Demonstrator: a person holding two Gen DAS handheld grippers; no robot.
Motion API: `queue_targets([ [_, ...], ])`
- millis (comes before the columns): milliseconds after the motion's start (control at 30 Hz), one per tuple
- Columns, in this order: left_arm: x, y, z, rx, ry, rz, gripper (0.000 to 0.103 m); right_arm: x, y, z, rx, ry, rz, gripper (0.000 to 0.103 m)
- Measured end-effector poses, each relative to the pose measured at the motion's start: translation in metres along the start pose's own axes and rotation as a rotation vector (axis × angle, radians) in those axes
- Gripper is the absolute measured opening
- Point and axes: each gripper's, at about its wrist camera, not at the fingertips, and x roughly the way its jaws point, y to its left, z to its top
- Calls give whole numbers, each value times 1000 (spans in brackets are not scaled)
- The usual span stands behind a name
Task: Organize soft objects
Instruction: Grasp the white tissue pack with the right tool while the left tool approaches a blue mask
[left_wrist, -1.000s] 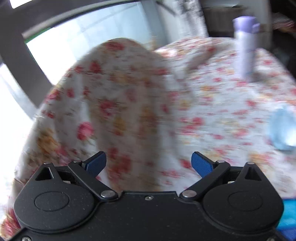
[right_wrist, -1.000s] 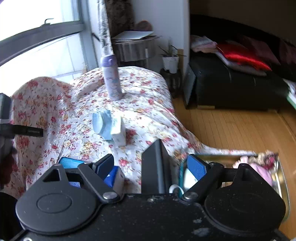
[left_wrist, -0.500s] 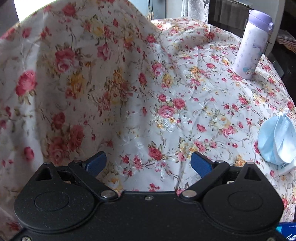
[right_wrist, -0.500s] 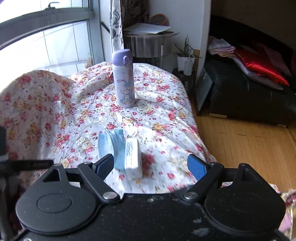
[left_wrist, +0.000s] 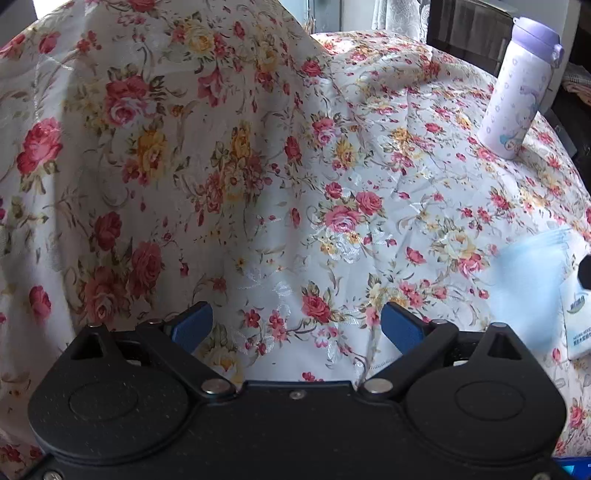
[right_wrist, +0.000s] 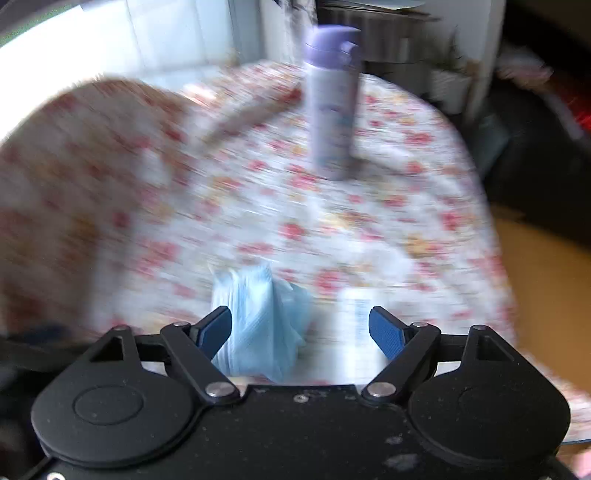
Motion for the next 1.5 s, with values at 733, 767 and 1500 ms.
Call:
queue_targets([
  [733,4,-4,-1,-10,17,-33,95,62,-55,-5,214,187,-41,42],
  [767,5,-5,-1,-5,17,-31,95,64,-53,-7,192,197,-54,30],
  [1500,7,-7,-2,5,27,-33,95,38,-25,-16,74,132,-133,77],
])
